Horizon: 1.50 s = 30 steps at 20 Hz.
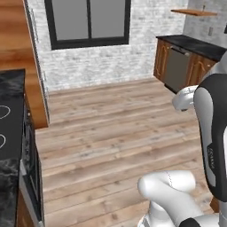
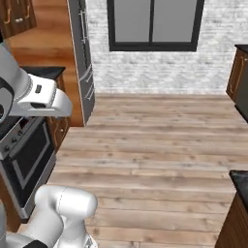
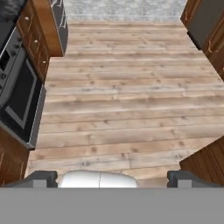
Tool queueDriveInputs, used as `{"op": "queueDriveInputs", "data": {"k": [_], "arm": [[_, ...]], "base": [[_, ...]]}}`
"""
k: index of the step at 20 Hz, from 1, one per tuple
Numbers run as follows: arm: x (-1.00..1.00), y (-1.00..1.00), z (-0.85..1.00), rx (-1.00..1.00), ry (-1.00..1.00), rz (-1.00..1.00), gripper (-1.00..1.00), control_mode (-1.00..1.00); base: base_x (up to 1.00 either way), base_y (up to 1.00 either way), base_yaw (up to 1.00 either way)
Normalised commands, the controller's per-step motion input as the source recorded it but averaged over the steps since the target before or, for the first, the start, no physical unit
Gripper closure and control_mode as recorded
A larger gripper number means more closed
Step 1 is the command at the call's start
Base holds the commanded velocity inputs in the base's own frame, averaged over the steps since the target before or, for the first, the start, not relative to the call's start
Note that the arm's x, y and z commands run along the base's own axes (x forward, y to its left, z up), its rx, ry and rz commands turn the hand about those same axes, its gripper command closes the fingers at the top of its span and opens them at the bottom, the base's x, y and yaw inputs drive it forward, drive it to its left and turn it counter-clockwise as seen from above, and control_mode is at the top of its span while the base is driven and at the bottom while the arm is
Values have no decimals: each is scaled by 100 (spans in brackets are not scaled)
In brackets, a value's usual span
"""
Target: Get the candle and the liquor from the cabinet and move them to the dining counter.
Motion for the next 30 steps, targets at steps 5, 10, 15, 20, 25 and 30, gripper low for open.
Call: {"op": "queueDriveInputs", "data": {"k": [5,10,15,20,25,30], "arm": [[0,0,0,0,0,0,-100,100],[0,0,0,0,0,0,-100,100],[0,0,0,0,0,0,-100,100],[0,0,0,0,0,0,-100,100],[0,0,0,0,0,0,-100,100],[0,0,0,0,0,0,-100,100]], "base": [[100,4,-14],[100,6,-20],[100,4,-23],[100,2,-45],[92,15,-60],[87,30,-64]]}}
